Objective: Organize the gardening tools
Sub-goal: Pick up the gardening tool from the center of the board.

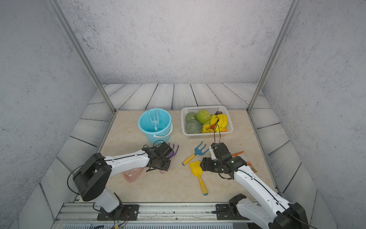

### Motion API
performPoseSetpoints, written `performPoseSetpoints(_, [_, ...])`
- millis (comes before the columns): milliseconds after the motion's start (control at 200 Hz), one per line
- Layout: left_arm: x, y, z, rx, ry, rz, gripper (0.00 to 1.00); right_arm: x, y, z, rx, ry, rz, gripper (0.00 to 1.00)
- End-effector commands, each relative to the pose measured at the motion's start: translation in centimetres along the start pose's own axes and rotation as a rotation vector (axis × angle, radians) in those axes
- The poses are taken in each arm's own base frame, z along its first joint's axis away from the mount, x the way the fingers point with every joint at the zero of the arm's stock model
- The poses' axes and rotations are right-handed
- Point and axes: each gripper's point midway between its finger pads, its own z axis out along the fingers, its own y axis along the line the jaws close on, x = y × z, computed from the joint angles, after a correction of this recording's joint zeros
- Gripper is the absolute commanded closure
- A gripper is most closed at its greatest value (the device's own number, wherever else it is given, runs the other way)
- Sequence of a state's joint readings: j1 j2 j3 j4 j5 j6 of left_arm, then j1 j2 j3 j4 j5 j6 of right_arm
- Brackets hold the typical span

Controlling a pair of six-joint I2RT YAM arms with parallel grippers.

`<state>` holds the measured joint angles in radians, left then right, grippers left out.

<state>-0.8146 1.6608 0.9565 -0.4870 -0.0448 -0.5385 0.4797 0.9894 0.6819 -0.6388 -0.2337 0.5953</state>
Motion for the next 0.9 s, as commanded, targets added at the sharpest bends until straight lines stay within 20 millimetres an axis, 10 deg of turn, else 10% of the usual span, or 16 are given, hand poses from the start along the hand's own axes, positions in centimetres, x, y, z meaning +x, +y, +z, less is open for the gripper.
performPoseSetpoints(0, [-1.0, -0.1, 0.8, -0.04, 0.016, 0.026, 0.48, -0.5, 0.5, -0.8, -0.008, -0.026, -0.003, 0.27])
performPoseSetpoints(636, [-2.8, -1.3, 2.7, -0.053, 0.038, 0.058, 0.82, -0.2, 0.1, -0.4, 0.006, -0.011, 0.008, 0.27])
performPoseSetpoints(896, [-3.6, -2.8, -0.9, 0.023, -0.032, 0.059, 1.0, -0.3, 0.0, -0.5, 0.01, -0.025, 0.007, 0.27])
